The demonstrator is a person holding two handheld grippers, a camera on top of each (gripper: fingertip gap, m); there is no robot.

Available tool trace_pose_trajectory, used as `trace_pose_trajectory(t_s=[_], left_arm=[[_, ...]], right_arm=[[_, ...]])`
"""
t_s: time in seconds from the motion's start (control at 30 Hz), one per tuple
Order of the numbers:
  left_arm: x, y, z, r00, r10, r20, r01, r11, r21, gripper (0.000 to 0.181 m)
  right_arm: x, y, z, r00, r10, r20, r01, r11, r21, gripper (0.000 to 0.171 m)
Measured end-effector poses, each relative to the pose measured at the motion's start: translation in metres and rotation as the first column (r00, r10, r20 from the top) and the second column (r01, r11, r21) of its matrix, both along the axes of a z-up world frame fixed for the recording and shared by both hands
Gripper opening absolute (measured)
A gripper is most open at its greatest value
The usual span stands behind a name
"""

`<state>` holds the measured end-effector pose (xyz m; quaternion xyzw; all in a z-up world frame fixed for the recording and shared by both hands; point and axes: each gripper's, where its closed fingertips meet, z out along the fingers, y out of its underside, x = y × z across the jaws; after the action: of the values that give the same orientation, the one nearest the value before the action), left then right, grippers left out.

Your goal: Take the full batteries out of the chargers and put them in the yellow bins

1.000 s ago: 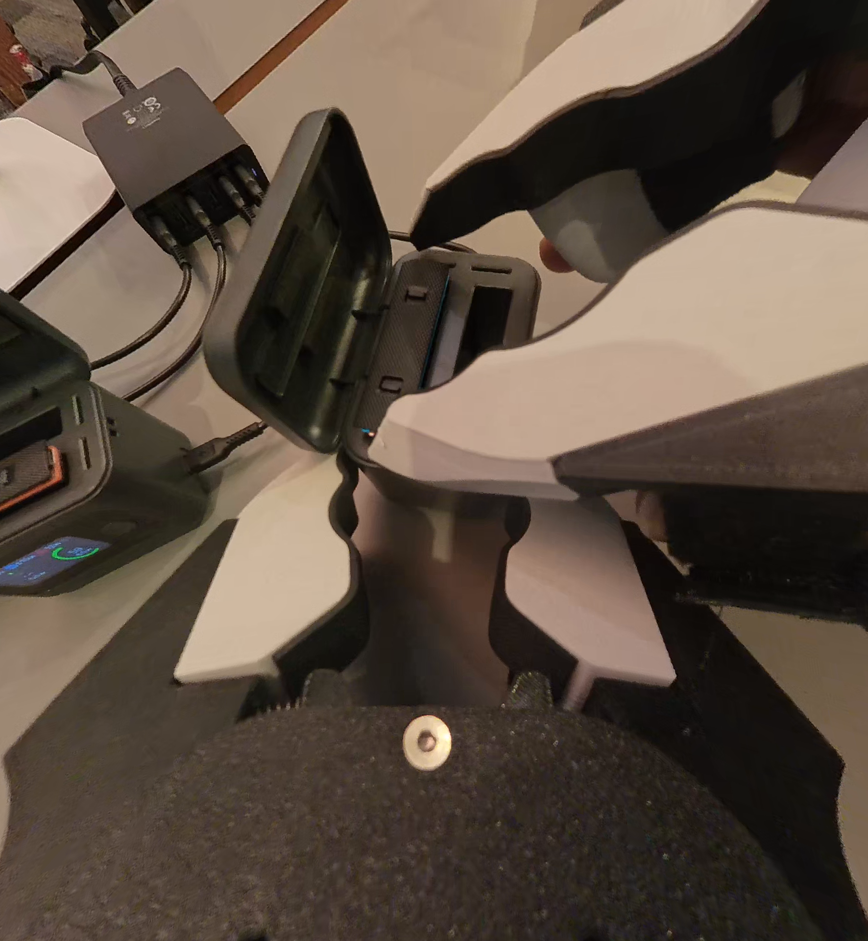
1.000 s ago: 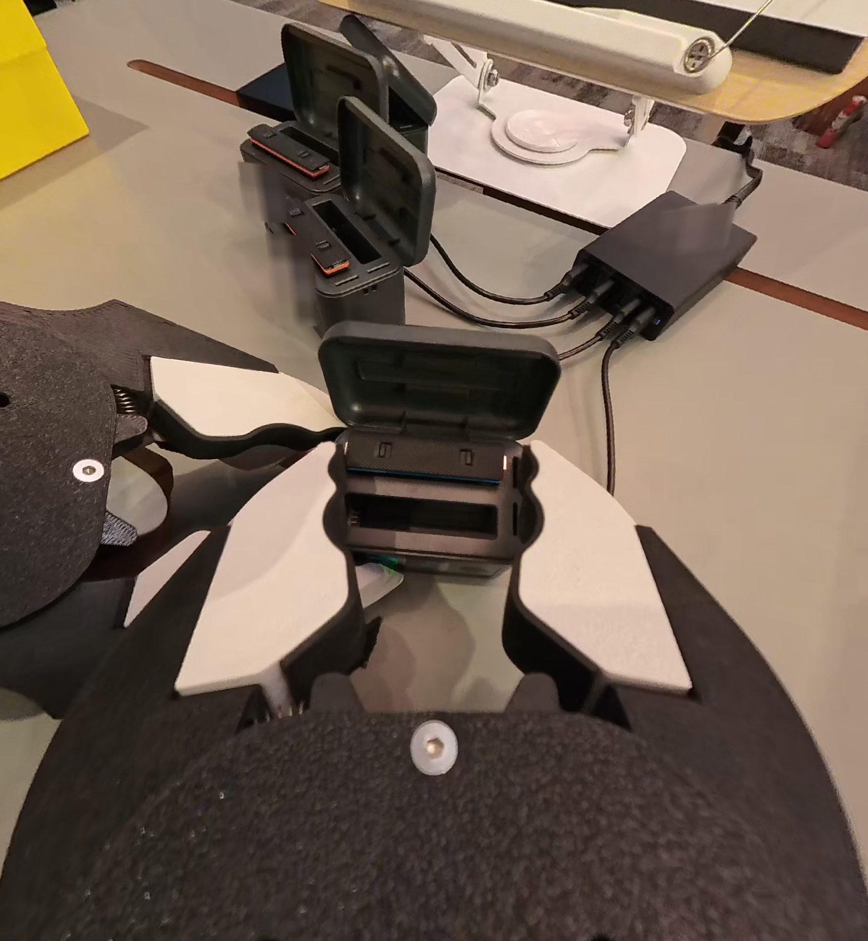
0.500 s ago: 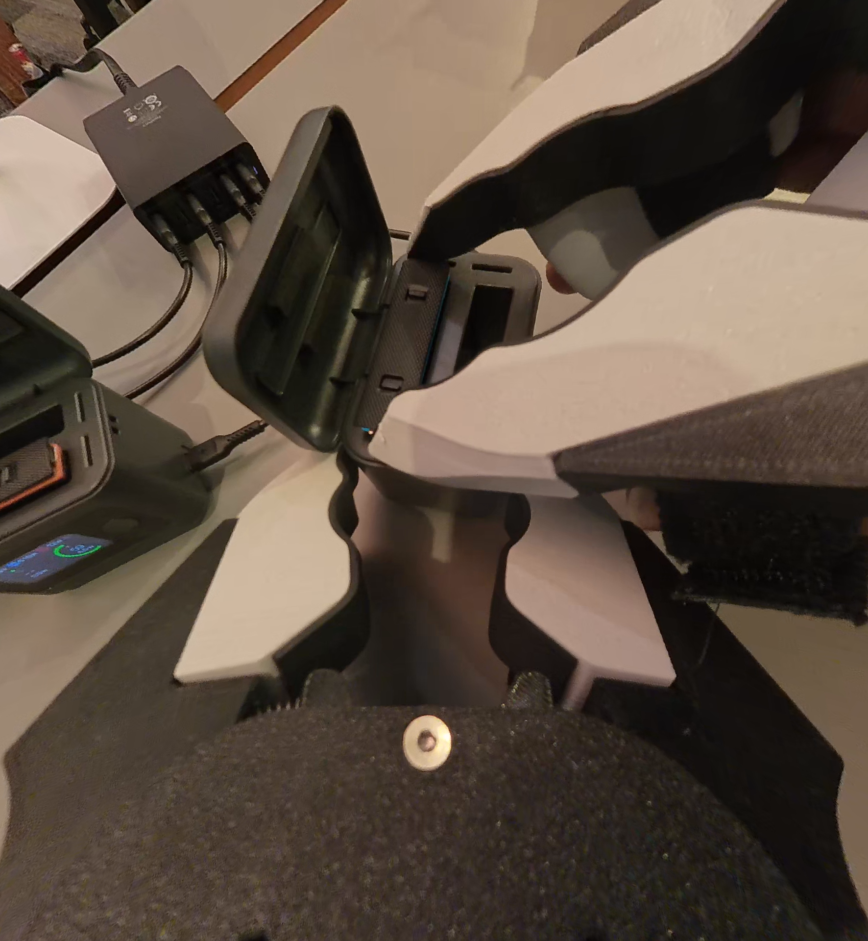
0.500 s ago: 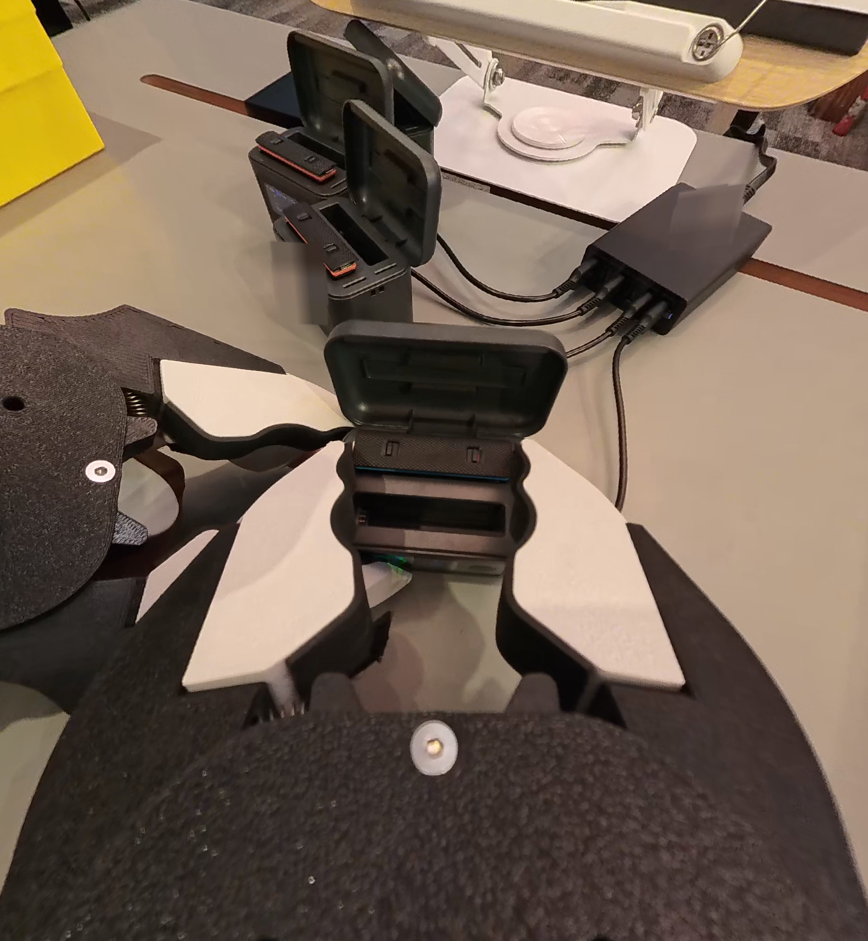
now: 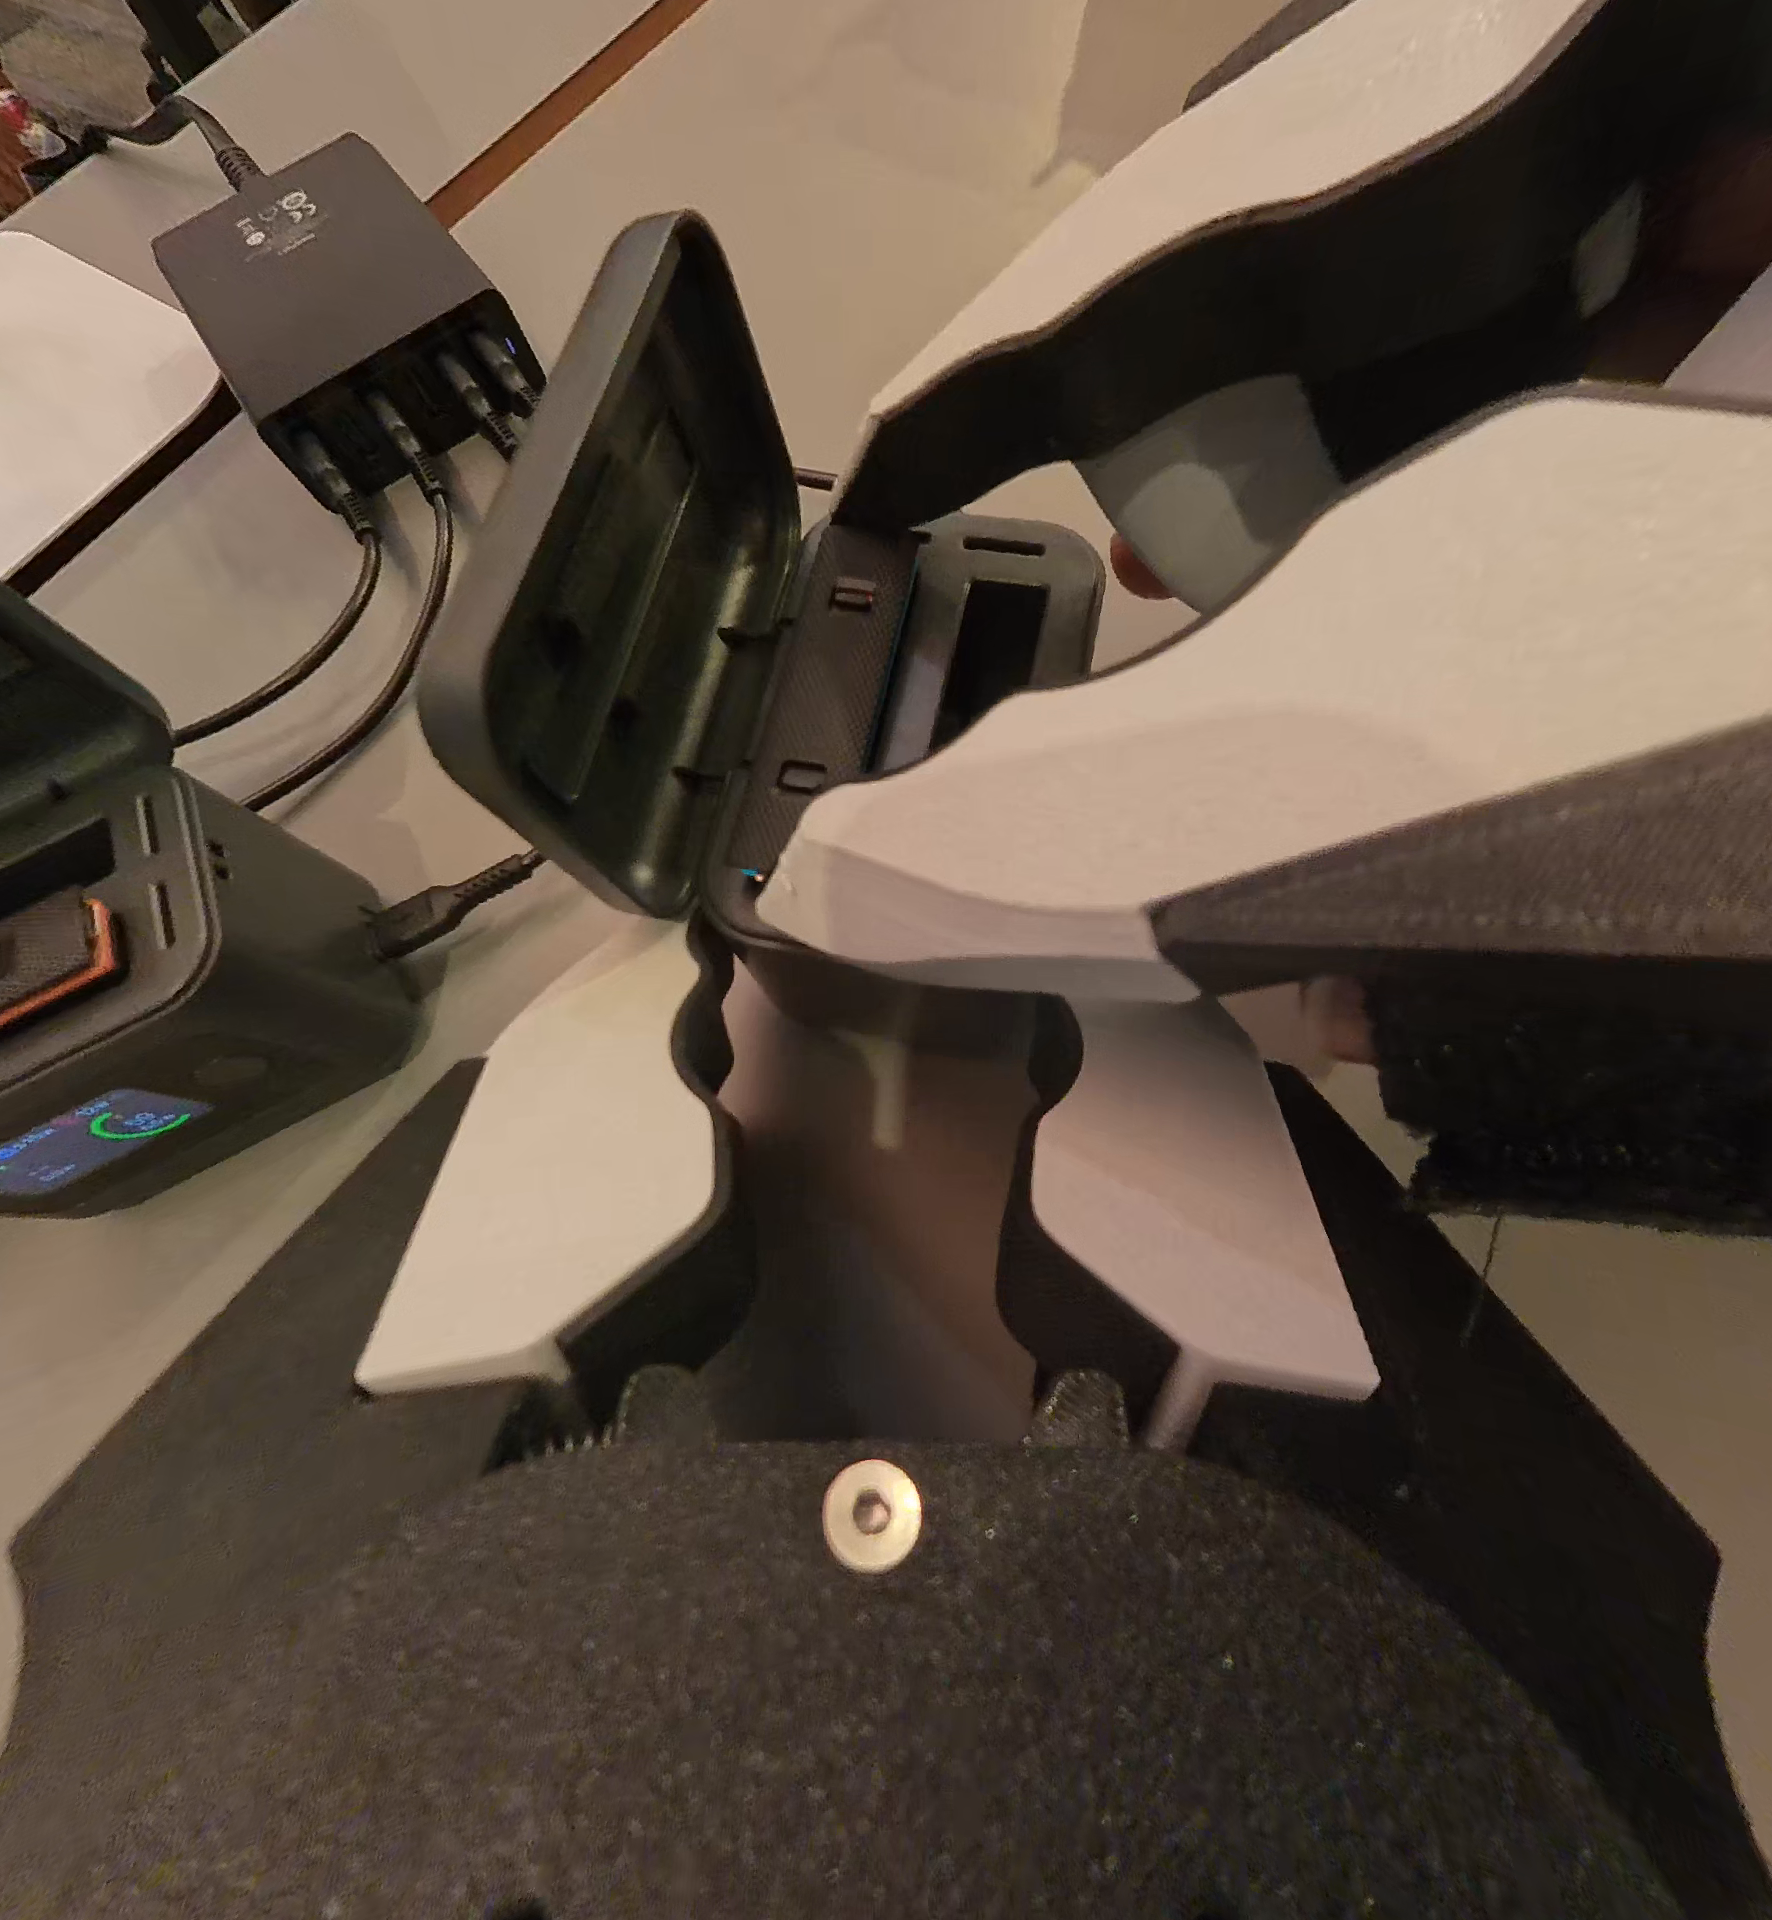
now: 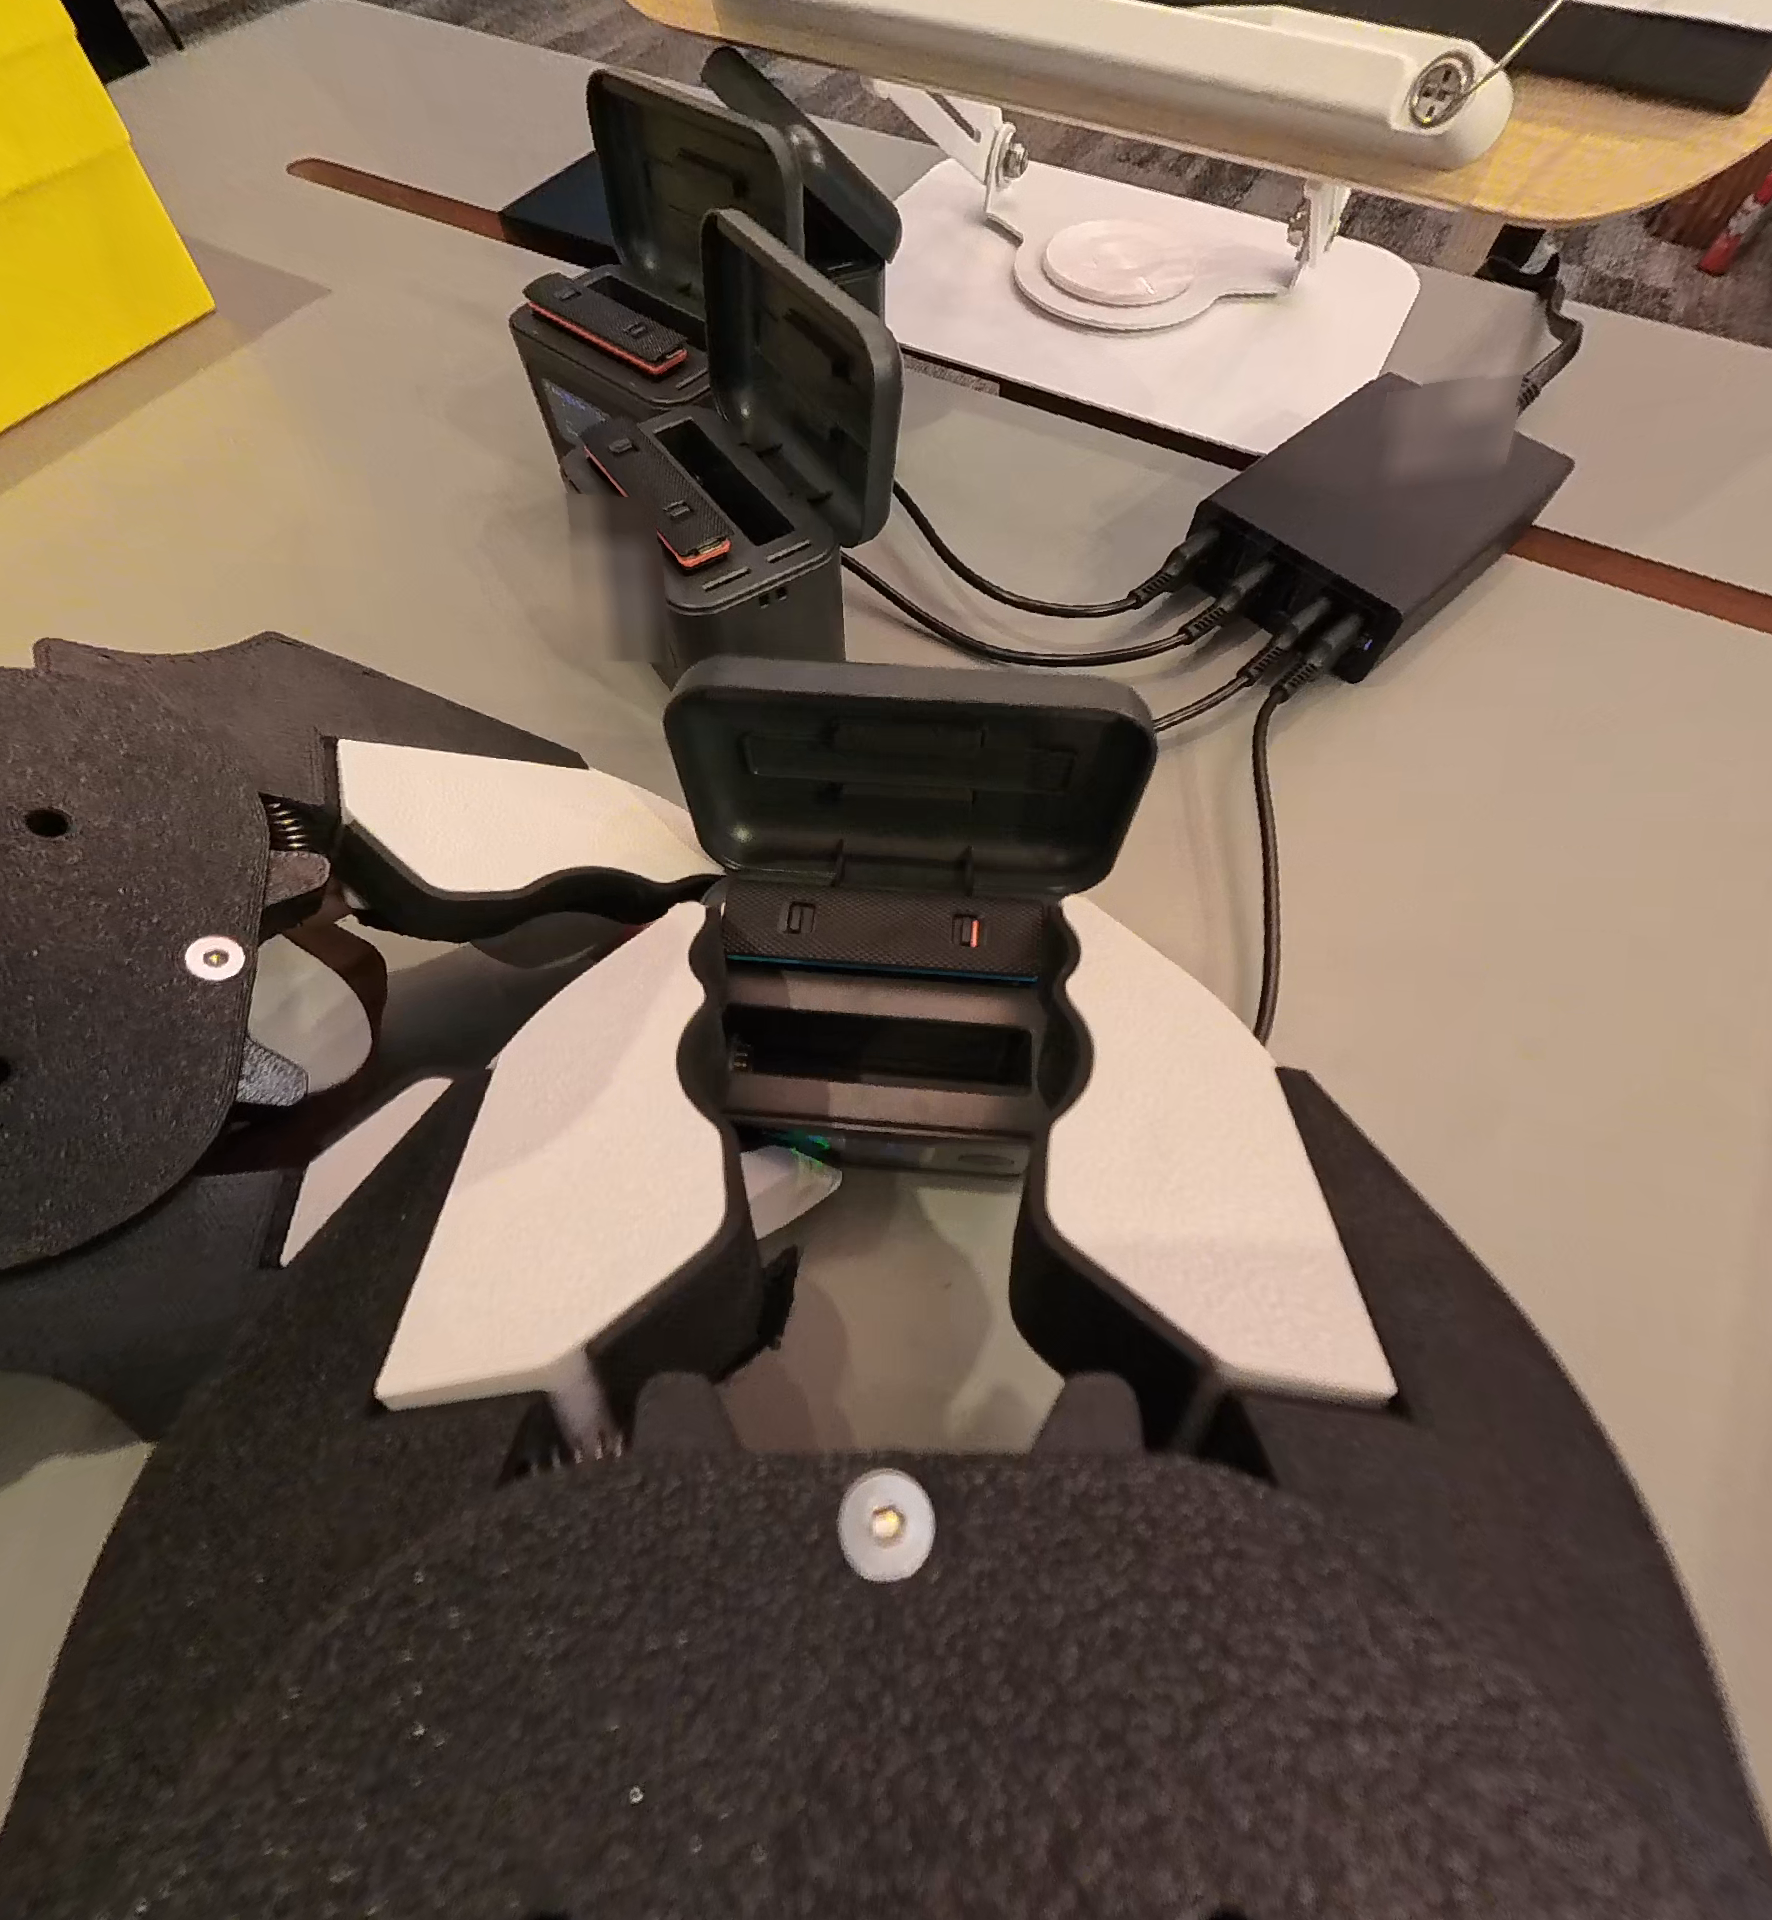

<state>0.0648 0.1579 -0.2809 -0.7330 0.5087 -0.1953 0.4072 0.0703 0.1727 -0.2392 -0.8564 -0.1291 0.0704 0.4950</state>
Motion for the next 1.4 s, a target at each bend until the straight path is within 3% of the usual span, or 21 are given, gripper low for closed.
trace_pose_trajectory(t_s=[0.27, 0.43, 1.03, 1.1, 1.23, 1.4], left_arm=[[0.000, 0.000, 0.000, 1.000, -0.005, 0.005, 0.005, 1.000, -0.004, 0.056], [0.000, 0.000, 0.000, 1.000, -0.004, 0.011, 0.004, 1.000, -0.023, 0.056], [0.000, 0.000, -0.001, 1.000, -0.016, 0.019, 0.017, 0.999, -0.044, 0.056], [-0.001, -0.001, -0.003, 0.999, -0.032, 0.003, 0.032, 0.998, -0.046, 0.071], [-0.007, -0.001, 0.007, 0.998, -0.040, 0.050, 0.041, 0.999, -0.016, 0.081], [-0.020, 0.002, 0.035, 0.989, -0.015, 0.144, 0.007, 0.998, 0.057, 0.078]], right_arm=[[0.000, 0.001, 0.001, 1.000, -0.003, -0.006, 0.003, 1.000, 0.000, 0.058], [0.003, 0.004, 0.048, 0.999, 0.012, -0.043, -0.007, 0.993, 0.117, 0.058], [0.002, -0.001, 0.051, 0.996, 0.023, -0.087, -0.013, 0.994, 0.112, 0.058], [0.003, -0.002, 0.051, 0.996, 0.022, -0.092, -0.012, 0.994, 0.112, 0.058], [0.004, -0.005, 0.052, 0.995, 0.024, -0.099, -0.013, 0.994, 0.111, 0.058], [0.007, -0.012, 0.057, 0.989, 0.031, -0.147, -0.014, 0.993, 0.114, 0.058]])
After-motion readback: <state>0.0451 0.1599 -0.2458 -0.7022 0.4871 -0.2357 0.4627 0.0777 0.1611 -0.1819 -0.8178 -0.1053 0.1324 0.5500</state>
